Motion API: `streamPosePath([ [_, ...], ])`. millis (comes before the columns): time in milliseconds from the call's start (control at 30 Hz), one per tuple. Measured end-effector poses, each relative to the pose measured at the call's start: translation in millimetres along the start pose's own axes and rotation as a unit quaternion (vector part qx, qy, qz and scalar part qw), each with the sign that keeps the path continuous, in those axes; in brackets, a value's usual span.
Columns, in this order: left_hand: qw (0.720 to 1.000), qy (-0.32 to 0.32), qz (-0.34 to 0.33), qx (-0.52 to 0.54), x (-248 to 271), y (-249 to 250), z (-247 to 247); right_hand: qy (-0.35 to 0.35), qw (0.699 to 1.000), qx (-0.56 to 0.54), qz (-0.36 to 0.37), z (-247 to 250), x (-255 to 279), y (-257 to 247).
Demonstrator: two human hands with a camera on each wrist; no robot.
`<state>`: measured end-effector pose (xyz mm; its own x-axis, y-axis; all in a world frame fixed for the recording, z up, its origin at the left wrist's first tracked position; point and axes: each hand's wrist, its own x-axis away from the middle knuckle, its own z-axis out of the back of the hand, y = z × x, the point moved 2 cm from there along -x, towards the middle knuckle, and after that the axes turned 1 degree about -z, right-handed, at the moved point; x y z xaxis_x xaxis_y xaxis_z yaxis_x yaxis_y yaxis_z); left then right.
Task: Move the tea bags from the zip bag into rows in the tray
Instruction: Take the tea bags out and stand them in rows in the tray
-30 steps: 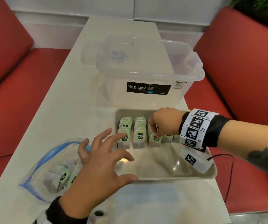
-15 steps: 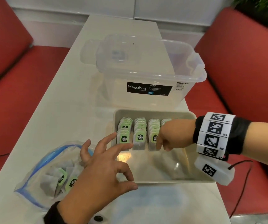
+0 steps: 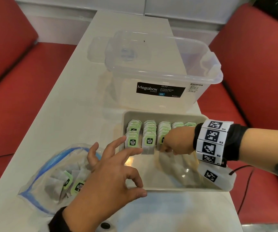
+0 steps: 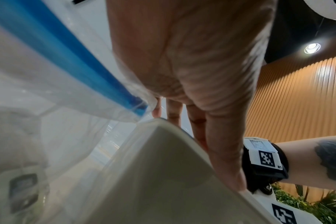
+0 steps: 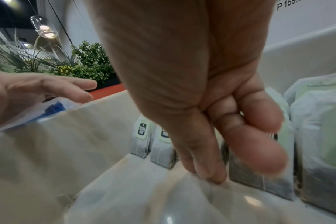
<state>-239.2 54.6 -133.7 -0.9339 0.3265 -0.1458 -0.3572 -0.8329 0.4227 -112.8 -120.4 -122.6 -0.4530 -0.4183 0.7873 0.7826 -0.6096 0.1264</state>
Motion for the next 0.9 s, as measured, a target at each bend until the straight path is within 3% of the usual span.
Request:
streamPosePath([
  [433,0.999,-0.027,0.019,0.020,2,1,5,0.006,0.996,-0.093,0.002,4,21,-2],
  [567,0.993,0.064,0.042,0.089,6,-1,22,0.010,0.996,-0.091,0.001,0,22,0],
  [700,0.965,0.201,0.121,0.120,21,-20,57,0.018,0.994,-0.108,-0.025,4,28,2],
  [800,0.947,0.239,0.199,0.078,44,-40,77,0.087,0.987,-0.130,-0.044,18,44,-1],
  [900,0.943,0.197,0.267,0.029,69,-55,78,0.204,0.969,-0.132,-0.037,39,65,-14],
])
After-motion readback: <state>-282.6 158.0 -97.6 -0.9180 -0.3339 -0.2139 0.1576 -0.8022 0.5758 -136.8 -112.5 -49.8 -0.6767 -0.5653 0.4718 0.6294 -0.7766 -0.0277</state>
